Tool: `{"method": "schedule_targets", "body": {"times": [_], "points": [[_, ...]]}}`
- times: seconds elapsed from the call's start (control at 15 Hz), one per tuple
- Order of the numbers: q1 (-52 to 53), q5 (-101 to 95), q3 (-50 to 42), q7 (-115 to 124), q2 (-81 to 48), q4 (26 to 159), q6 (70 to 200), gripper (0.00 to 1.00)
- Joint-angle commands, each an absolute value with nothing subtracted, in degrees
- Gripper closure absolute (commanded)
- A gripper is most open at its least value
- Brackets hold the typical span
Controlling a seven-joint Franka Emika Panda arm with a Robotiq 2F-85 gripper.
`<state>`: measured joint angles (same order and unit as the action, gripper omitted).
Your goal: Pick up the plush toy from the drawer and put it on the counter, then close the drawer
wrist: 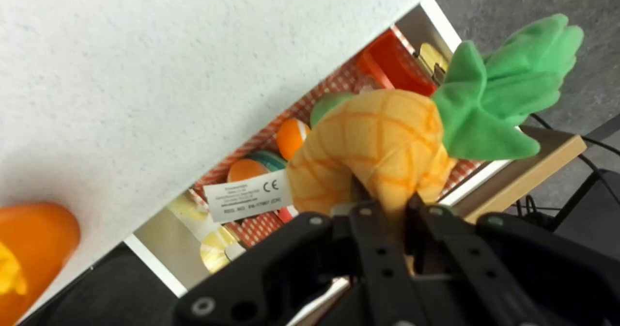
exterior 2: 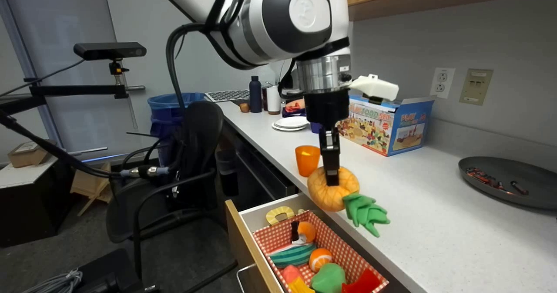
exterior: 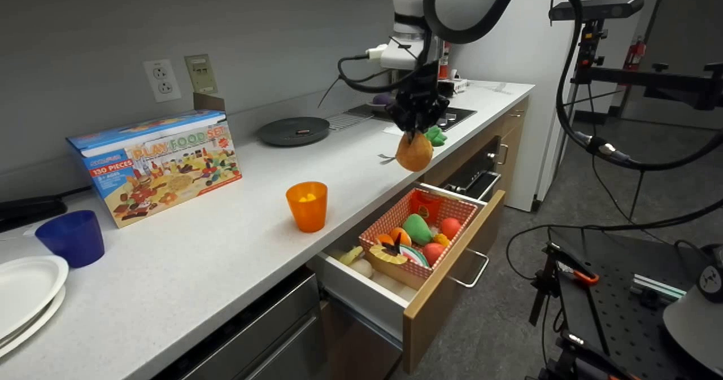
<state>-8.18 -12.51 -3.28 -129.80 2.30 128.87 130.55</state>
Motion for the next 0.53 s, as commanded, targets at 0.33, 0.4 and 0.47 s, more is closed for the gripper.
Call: {"method": "schedule_targets", "body": {"times": [0.33,0.4,0.47], "points": [[-8.65,-17.81,-7.1,-124.93,-8.23,119.92,146.76,0.96],[-8.82,-16.74,-7.12,-125.47,-10.39,118.98,148.35,0.96],[-9.04,-15.9,-6.98,-125.79,-12.2,118.12,149.39,0.96]]}}
